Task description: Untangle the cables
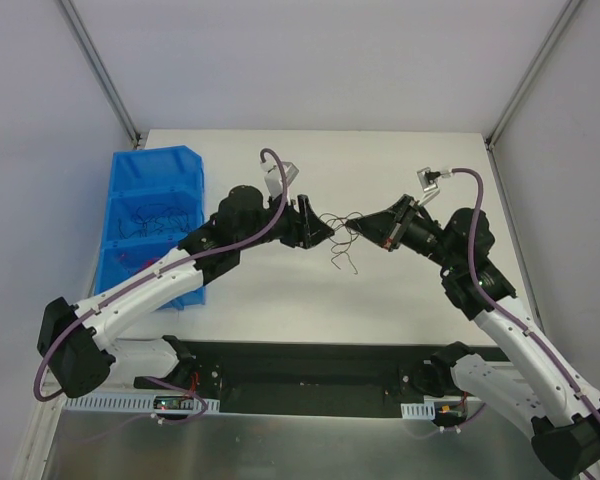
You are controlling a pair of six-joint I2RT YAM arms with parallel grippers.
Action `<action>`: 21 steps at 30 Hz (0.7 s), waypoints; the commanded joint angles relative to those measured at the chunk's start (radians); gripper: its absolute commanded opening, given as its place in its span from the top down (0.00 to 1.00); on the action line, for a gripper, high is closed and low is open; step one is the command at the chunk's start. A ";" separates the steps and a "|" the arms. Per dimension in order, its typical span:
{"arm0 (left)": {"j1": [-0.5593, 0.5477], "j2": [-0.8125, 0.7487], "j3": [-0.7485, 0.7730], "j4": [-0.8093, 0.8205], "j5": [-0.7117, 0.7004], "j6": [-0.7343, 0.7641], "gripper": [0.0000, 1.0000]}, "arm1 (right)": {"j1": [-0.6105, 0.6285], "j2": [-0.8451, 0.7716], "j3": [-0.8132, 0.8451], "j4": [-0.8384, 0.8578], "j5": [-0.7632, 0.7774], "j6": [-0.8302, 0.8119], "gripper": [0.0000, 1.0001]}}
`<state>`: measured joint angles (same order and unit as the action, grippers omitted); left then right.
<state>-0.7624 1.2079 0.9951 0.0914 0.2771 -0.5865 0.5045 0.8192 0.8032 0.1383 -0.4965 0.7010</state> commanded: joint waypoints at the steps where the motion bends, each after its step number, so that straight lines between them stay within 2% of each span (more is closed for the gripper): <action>1: -0.067 0.004 0.042 0.014 -0.208 0.033 0.41 | 0.025 -0.015 -0.015 0.084 0.041 0.054 1.00; 5: -0.115 0.028 0.048 0.014 -0.360 0.024 0.37 | 0.055 -0.025 -0.061 0.127 0.122 0.112 1.00; 12: -0.164 0.100 0.033 -0.050 -0.639 0.036 0.44 | 0.088 -0.072 -0.070 0.156 0.236 0.150 1.00; 15: -0.163 0.145 -0.004 -0.087 -0.722 0.013 0.39 | 0.088 -0.100 -0.010 0.109 0.275 0.105 1.00; 19: -0.141 0.200 -0.044 -0.133 -0.750 -0.012 0.34 | 0.088 -0.130 0.057 0.093 0.312 0.077 1.00; 21: -0.105 0.226 -0.059 -0.148 -0.713 -0.032 0.33 | 0.086 -0.143 0.096 0.075 0.326 0.049 1.00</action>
<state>-0.9195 1.3899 0.9733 0.0280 -0.3721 -0.5869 0.5869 0.7311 0.7795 0.1608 -0.2314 0.7948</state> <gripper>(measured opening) 0.666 0.010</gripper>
